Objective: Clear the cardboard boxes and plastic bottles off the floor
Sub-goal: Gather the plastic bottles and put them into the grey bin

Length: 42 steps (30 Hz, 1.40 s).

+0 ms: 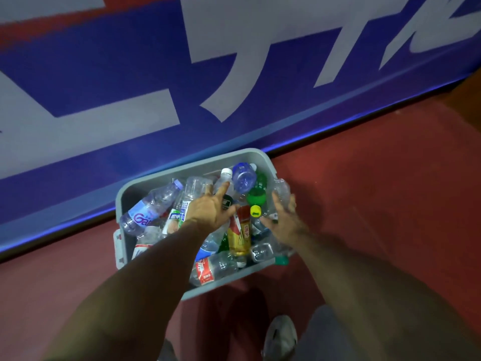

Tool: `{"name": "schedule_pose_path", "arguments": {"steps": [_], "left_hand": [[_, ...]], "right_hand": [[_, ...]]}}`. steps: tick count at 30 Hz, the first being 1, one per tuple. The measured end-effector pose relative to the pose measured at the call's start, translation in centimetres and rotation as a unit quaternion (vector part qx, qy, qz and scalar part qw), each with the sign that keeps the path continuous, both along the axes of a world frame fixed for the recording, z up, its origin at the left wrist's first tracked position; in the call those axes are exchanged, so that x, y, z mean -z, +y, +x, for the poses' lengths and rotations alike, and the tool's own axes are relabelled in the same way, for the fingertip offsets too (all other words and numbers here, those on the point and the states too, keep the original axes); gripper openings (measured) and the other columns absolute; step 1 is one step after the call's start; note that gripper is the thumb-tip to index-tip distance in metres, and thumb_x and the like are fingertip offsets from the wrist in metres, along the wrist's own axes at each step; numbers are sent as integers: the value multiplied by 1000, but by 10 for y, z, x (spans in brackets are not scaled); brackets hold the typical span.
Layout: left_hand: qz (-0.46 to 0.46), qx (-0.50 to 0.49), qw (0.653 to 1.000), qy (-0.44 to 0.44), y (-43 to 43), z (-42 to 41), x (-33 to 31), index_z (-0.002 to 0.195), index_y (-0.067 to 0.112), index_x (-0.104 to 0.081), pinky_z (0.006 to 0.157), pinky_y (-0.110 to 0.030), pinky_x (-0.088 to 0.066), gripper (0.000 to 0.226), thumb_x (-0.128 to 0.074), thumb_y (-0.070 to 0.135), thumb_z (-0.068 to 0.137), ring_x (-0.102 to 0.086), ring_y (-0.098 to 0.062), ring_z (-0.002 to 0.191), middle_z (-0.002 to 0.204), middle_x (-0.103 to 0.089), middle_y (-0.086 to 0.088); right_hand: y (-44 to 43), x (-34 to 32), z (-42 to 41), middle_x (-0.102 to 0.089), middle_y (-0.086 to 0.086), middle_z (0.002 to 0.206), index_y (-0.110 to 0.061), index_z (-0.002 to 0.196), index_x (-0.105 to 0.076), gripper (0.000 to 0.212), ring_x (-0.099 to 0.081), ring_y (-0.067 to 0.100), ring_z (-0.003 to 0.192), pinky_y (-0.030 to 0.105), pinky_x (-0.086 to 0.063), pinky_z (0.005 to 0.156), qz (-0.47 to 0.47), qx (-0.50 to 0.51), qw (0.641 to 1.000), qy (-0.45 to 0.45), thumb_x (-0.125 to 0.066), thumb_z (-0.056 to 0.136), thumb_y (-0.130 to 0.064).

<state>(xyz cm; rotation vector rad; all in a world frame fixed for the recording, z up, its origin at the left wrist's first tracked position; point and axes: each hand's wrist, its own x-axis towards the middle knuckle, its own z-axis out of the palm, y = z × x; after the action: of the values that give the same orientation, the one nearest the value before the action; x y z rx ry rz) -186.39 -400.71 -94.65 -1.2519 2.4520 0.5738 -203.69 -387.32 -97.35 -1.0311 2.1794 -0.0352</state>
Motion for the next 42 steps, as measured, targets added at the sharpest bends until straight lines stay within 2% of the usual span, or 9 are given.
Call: {"name": "schedule_pose_path", "arguments": {"steps": [4, 7, 13, 16, 21, 29, 34, 38, 42], "left_hand": [[28, -10, 1000, -4, 6, 8, -26, 159, 39, 1, 110, -42, -39, 84, -36, 75, 93, -25, -32, 149, 167, -2, -10], [27, -10, 1000, -7, 8, 15, -47, 158, 42, 1, 108, -41, -42, 83, -34, 78, 91, -26, -29, 149, 167, 0, -6], [39, -24, 999, -21, 14, 22, -50, 157, 43, 2, 116, -49, -31, 82, -38, 73, 93, -12, -31, 152, 167, 4, -5], [34, -32, 999, -28, 19, 27, -39, 157, 44, 1, 120, -57, -16, 84, -38, 76, 91, -1, -31, 154, 168, 5, -5], [1, -28, 999, -46, 25, 30, -36, 155, 50, 1, 116, -68, -12, 88, -37, 84, 83, 7, -29, 154, 167, 11, -4], [17, -38, 998, -44, 27, 42, -40, 154, 51, 2, 115, -71, -5, 90, -43, 82, 83, 13, -31, 153, 166, 16, -5], [25, -70, 997, -38, 47, 66, -56, 154, 52, -7, 115, -70, -8, 89, -45, 83, 80, 9, -26, 154, 168, 4, -5], [23, -82, 995, -61, 71, 79, -108, 153, 52, -11, 114, -70, -17, 86, -43, 84, 79, 6, -26, 153, 167, 3, -2], [28, -97, 994, -37, 76, 72, -196, 152, 52, -16, 114, -67, -19, 82, -48, 79, 81, 2, -28, 153, 167, 1, -2]], "right_hand": [[0, -13, 2, 27, 17, 162, -33, 153, 25, 119, 8, 32, 153, 49, -15, 123, 21, 22, 998, -47, -68, 85, -60], [-1, -19, -3, 18, 15, 165, -30, 153, 27, 133, -5, 31, 154, 43, -26, 121, 35, 51, 996, -70, -83, 79, -33], [7, 4, 2, -6, 4, 168, -19, 159, 9, 105, -18, 23, 152, 31, -23, 119, 7, 68, 998, -14, -68, 87, -11], [8, 4, -3, -19, 7, 166, -16, 160, 5, 100, -31, 28, 147, 34, -32, 116, -20, 61, 998, -3, -67, 91, -22], [0, -10, 1, -34, 15, 159, -18, 159, 11, 107, -45, 34, 138, 38, -41, 106, -42, 93, 995, -6, -68, 91, -43], [-9, -1, 37, -46, 22, 148, 2, 157, -6, 101, -48, 36, 133, 37, -41, 105, 13, 299, 953, -56, -57, 94, -58], [6, -7, 48, -55, 17, 142, -3, 143, -48, 80, -52, 32, 130, 37, -41, 109, 2, 268, 960, -76, -66, 87, -57], [22, -61, 52, -35, 15, 155, -17, 155, -22, 107, -43, 38, 134, 43, -41, 109, 16, 210, 977, -37, -76, 73, -61], [19, -194, 51, -14, 12, 161, -31, 155, -25, 86, -20, 36, 142, 38, -24, 111, 17, 48, 997, 53, -68, 85, -55]]}}
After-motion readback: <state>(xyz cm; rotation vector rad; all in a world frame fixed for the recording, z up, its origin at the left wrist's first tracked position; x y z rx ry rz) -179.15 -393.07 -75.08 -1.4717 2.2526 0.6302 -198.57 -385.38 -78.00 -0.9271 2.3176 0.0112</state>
